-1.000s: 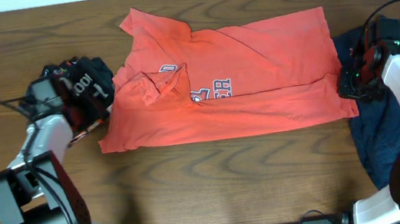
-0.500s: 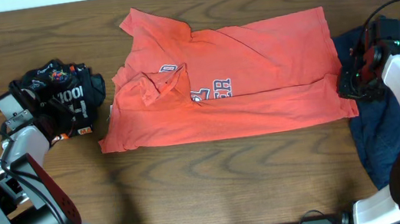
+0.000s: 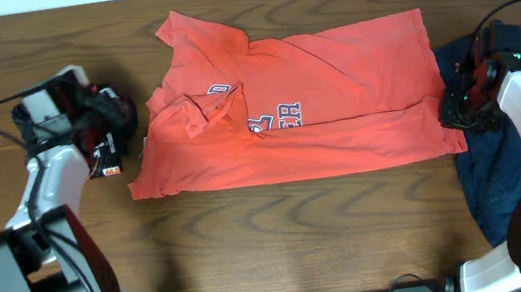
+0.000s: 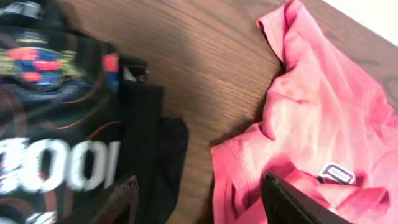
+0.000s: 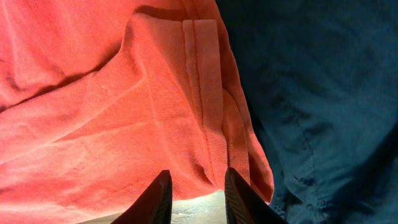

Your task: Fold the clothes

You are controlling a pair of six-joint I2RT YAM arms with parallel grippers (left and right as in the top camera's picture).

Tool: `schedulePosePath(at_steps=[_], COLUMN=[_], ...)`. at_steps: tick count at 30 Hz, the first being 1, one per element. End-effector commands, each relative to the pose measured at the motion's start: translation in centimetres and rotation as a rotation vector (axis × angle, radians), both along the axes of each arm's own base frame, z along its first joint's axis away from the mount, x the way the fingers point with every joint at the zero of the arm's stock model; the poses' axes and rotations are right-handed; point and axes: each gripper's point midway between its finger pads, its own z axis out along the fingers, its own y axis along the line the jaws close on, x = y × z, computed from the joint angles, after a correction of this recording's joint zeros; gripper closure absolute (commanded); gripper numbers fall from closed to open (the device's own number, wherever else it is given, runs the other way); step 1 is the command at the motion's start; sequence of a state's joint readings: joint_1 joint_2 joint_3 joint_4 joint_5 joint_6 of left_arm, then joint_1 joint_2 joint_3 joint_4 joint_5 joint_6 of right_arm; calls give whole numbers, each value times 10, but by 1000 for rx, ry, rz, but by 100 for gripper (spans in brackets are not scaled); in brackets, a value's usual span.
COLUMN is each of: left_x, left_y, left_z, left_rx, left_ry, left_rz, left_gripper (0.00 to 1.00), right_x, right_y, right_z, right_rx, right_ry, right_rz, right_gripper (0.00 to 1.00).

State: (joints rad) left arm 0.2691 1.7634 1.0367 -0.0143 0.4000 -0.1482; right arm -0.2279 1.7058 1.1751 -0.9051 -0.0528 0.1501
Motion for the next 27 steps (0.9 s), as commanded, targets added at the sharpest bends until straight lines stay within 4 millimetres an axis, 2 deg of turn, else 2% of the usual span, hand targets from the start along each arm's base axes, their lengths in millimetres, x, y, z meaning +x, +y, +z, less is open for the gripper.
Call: schedulePosePath(at_steps=[1,8,12,17,19,22,23,25,27], left_x=[4,5,2,-1,0,7,8,11,8], left_y=[-4,2,32,69,75,62,56,36,13], left_z=[-30,-70,-76,-72,-69,-55,-49,-31,-11], left_rx=[-8,-16,55,77,52,-28,-51,-116,-180], left_ry=[44,95,115,98,86,36,18,-24,-48], left_rz=[-24,-12,80,176,182,114,89,12,-65], left_gripper=[35,35,35,35,35,35,32,26,26], right_x=[1,1,0,0,0,0,0,0,0], right_y=[-2,-2,-2,-2,-2,-2,-2,-2,-2], right_z=[9,9,9,9,9,9,9,9,9], right_rx=[-3,-3,-2,-2,-2,-2,-2,-2,-2], right_ry=[-23,-22,-20,-20,-19,-19,-19,-19,-19], right_rz=[3,3,3,3,3,3,3,3,3], right_gripper=[73,73,73,73,73,73,71,68,67])
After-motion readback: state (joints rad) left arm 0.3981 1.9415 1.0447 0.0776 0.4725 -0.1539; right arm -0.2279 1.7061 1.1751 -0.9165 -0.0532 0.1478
